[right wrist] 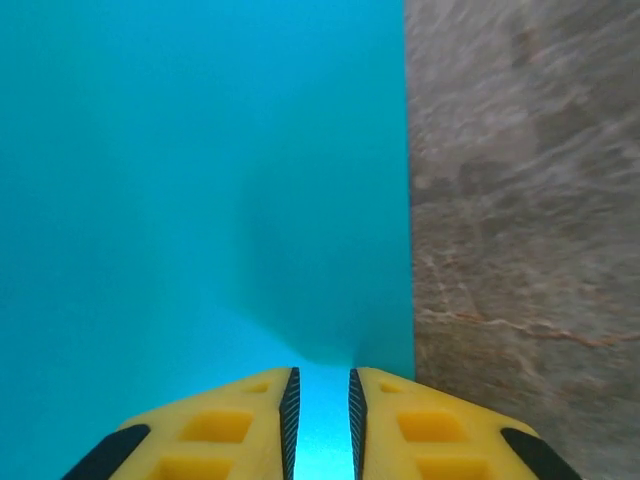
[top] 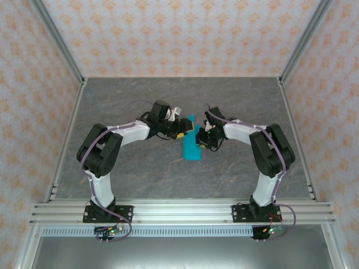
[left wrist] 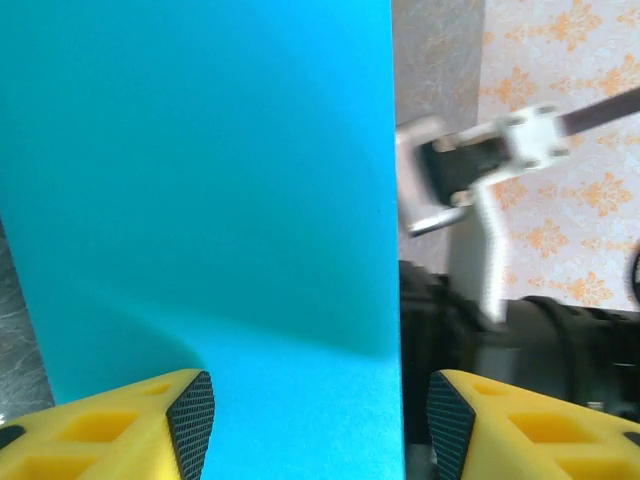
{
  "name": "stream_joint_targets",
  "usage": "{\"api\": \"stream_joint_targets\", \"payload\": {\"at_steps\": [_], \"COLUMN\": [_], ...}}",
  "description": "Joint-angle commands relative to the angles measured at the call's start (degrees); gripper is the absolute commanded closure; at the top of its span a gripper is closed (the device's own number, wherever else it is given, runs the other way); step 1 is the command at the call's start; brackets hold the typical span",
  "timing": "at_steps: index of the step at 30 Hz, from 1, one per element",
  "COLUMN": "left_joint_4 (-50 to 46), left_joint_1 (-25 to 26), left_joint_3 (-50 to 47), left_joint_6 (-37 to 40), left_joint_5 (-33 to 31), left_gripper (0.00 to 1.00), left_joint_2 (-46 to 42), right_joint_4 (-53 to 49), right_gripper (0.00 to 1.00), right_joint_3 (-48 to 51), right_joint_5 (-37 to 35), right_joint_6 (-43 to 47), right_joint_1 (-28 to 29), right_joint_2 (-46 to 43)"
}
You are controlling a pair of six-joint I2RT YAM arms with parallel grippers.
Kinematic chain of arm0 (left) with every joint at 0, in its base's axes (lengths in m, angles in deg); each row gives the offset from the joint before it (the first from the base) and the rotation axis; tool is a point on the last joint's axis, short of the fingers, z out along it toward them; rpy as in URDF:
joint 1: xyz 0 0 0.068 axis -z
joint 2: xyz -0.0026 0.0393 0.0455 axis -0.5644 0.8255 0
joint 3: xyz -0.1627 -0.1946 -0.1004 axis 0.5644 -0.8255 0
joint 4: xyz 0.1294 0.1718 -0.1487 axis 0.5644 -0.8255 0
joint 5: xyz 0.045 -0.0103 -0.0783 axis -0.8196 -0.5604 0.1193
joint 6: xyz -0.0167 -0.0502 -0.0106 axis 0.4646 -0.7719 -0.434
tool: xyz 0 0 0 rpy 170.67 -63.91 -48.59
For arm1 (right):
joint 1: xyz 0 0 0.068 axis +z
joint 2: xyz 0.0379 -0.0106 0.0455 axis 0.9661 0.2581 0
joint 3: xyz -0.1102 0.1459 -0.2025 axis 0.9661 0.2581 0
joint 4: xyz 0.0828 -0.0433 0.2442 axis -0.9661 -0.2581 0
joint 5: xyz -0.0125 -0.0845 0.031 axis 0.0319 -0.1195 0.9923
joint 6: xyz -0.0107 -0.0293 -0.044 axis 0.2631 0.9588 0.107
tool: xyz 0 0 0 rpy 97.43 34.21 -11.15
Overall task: Fold a paper plane with a square sheet of paper (fold left side to right side)
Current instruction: First fold in half a square sheet of paper at the center of the table.
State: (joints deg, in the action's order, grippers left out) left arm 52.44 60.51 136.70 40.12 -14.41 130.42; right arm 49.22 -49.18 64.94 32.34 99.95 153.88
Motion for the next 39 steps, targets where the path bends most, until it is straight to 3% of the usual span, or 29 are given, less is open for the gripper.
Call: {"api": "stream_joint_targets", "payload": {"at_steps": [1,6,13,20,39], "left_joint_4": [2.14,1.95,-0.17,-1.35,-4.02], "left_joint_1": [0.17,0.23,0.43,0.65,0.72], "left_joint_3": [1.12,1.10,1.25,1.49,2.31], "left_joint_6": [-1.00,-0.71,0.75,1.62,3.39], "left_joint_5": [1.10,0.97,0.45,0.25,-0.57], "left_gripper": [0.40,0.45,0.56,0.60,0.66], "left_joint_2": [0.77,1.00,0.93,0.93,2.91], "right_joint_4": [-0.02,2.61,18.43,21.63,17.62], "right_gripper": [0.72,0.65,0.64,0.65,0.67], "right_joint_3": [0.78,2.43,6.95,6.79,4.69], "right_joint_5": [-1.64,2.48,9.75,13.16,11.64], "right_joint_6": [0.58,-0.64,-8.63,-9.86,-7.60], "right_joint_1": [-2.79,-5.22,-5.13,-4.35,-3.51], "right_joint_2": [-7.15,-10.97,-10.47,-6.41,-7.23]}}
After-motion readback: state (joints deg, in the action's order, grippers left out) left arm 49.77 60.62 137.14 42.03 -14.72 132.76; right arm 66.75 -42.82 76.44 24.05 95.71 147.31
